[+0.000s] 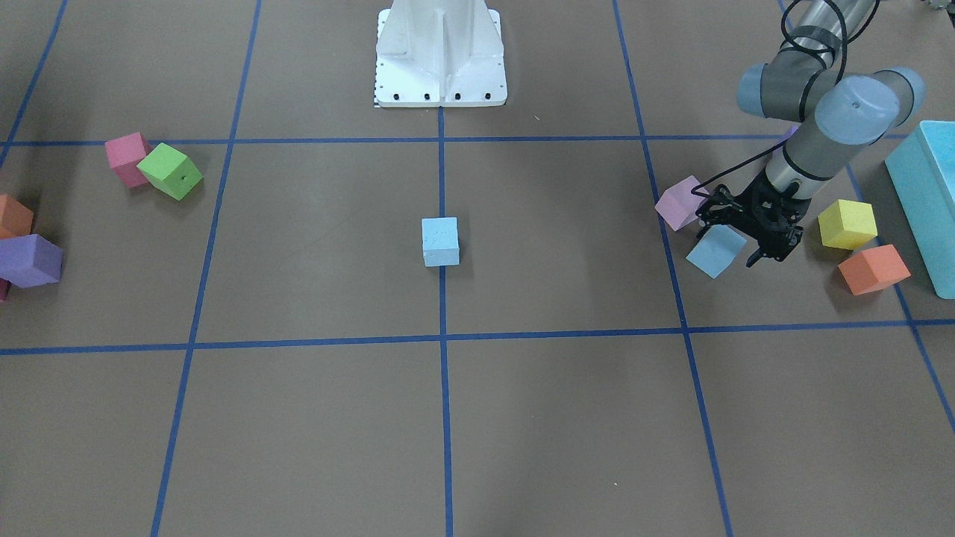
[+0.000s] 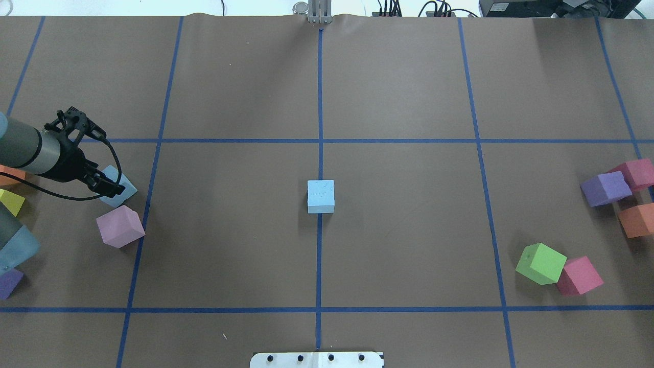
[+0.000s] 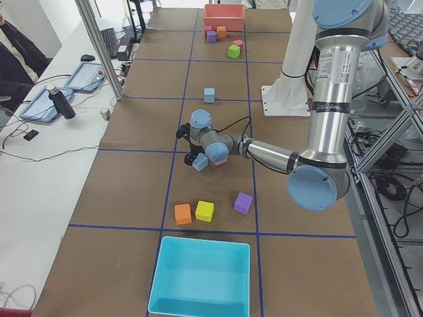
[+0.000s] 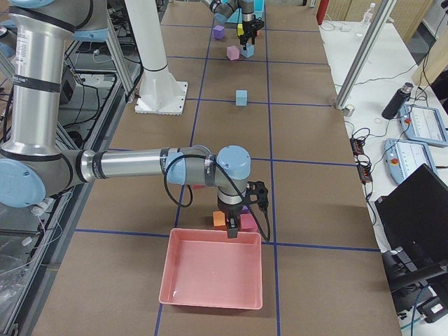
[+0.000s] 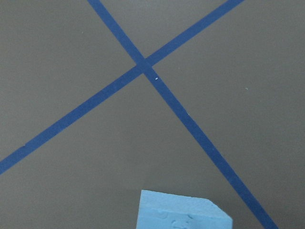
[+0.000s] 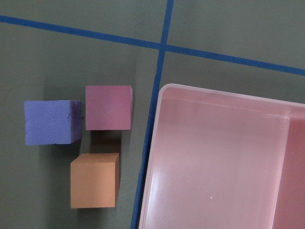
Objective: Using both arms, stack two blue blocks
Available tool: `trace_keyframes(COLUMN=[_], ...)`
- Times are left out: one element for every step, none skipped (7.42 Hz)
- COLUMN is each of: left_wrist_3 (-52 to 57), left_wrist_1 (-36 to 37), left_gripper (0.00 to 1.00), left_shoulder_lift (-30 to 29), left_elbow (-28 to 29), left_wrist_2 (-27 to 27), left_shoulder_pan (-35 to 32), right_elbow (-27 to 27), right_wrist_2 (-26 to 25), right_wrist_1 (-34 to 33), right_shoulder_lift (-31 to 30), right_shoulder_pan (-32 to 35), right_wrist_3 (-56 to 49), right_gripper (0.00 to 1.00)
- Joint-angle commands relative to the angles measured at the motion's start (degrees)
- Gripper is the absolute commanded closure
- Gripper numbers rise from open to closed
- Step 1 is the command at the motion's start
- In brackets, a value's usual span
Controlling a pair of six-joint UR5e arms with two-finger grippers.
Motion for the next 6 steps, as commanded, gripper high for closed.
trace_keyframes(left_wrist_3=[0.1, 0.1, 0.0, 0.0, 0.0, -0.1], left_wrist_1=[0.0, 0.0, 0.0, 0.0, 0.0, 0.4], left_gripper=[0.03, 0.12, 0.38, 0.67, 0.85, 0.87], left_shoulder_lift=[-0.3, -0.6, -0.7, -0.7, -0.7, -0.8], left_elbow=[1.9, 2.6, 2.7, 2.6, 2.1, 0.9], left_wrist_2=[0.5, 0.5, 0.5, 0.4, 0.3, -0.8], left_shoulder_pan=[1.4, 2.1, 2.1, 2.1, 2.1, 2.0], right_elbow=[-0.2, -0.2, -0.2, -0.2, -0.2, -0.2], right_wrist_2=[0.0, 0.0, 0.0, 0.0, 0.0, 0.0], right_wrist_1=[0.0, 0.0, 0.0, 0.0, 0.0, 0.0], right_shoulder_lift=[0.0, 0.0, 0.0, 0.0, 0.0, 0.0], right_shoulder_pan=[0.0, 0.0, 0.0, 0.0, 0.0, 0.0], right_wrist_3=[0.0, 0.0, 0.0, 0.0, 0.0, 0.0], right_gripper=[0.0, 0.0, 0.0, 0.0, 0.0, 0.0])
